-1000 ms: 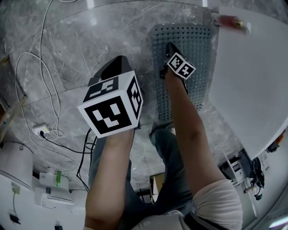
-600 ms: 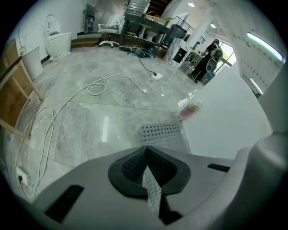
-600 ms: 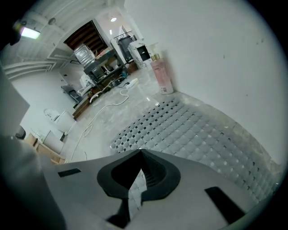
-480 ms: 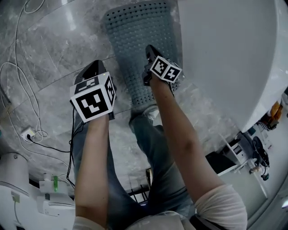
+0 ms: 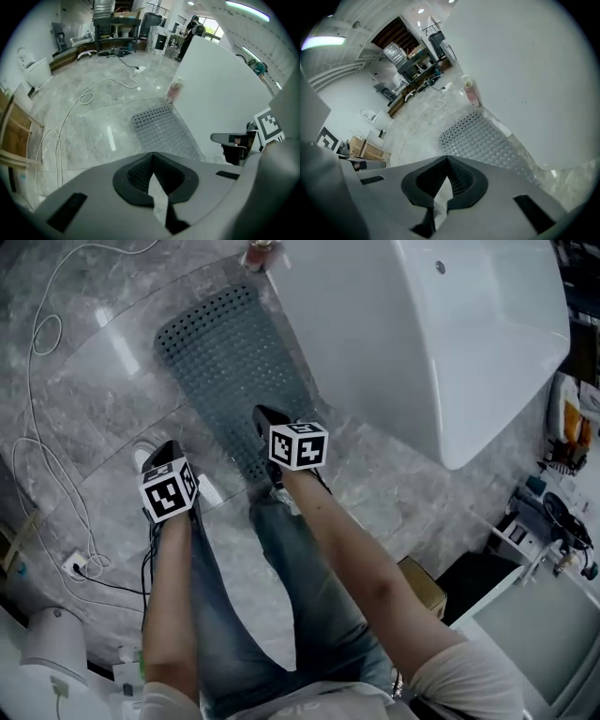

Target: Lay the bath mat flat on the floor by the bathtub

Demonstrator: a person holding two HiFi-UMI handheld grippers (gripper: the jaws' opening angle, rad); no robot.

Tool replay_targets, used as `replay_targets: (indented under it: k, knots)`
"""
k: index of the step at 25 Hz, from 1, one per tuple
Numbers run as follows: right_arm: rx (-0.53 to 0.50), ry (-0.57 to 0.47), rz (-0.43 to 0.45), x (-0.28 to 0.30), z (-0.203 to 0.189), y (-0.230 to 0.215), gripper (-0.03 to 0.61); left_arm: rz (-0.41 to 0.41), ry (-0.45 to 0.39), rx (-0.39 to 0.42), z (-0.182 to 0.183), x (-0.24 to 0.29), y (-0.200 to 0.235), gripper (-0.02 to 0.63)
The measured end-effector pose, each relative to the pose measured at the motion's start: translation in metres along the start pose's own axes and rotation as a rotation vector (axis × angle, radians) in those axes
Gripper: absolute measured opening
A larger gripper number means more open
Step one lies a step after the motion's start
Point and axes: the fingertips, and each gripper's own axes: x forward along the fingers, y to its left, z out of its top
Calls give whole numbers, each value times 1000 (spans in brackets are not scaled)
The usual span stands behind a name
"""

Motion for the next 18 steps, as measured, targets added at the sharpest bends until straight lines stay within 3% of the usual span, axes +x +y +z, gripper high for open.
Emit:
replay_targets:
  k: [11,18]
  knots:
    - [27,30,29,-183,20,50,26,-97,4,177,25,-133,-106,15]
    - [29,-6,50,-286,45,86,26,-132,-8,188,47,-228,-145,15]
